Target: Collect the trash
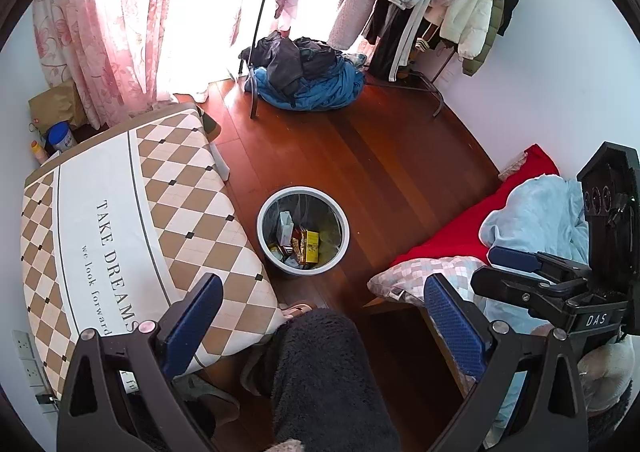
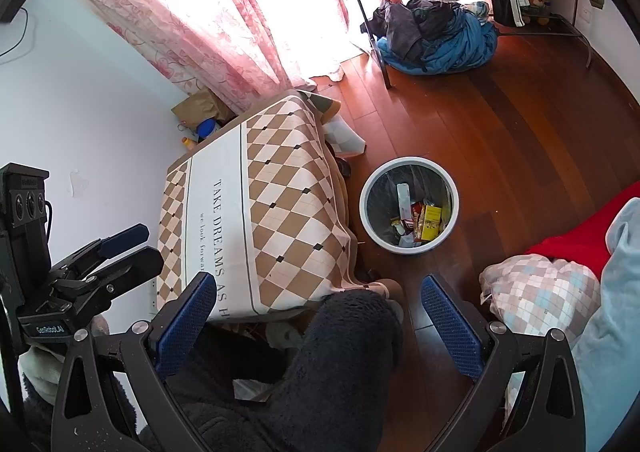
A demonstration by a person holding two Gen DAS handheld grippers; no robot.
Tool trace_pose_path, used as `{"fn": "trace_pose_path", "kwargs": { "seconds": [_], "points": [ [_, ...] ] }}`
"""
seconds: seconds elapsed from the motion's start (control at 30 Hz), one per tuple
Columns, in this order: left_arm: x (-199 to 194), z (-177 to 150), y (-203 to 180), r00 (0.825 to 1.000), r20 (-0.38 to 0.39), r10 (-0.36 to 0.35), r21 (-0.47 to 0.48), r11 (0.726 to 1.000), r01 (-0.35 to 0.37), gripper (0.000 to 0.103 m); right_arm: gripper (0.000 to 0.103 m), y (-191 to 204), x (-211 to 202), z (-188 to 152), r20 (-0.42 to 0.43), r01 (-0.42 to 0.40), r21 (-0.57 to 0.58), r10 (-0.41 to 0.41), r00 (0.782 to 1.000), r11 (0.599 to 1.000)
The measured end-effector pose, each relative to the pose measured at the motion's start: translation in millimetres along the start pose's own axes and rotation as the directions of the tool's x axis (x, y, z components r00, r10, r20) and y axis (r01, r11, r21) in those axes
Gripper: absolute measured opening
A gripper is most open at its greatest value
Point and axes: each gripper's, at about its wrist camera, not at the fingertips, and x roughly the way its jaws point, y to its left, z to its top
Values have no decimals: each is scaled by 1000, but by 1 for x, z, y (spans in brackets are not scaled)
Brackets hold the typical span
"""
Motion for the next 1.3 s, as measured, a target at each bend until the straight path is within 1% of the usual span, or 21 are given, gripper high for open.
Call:
{"fn": "trace_pose_path", "kwargs": {
  "seconds": [0.67, 0.83, 1.3],
  "points": [
    [-1, -7, 4, 1000, -5, -14, 4, 1000, 14, 103, 103, 0, -2, -5, -1, 8, 0, -8, 1000, 1000],
    [-1, -8, 4, 1000, -5, -17, 3, 1000, 17, 103, 103, -6, -3, -12, -8, 7, 1, -7, 1000, 1000],
    [-1, -12, 2, 1000, -10, -21, -1, 1000, 21, 103, 103, -3, -4, -11, -9, 10, -3, -10, 1000, 1000]
  ]
}}
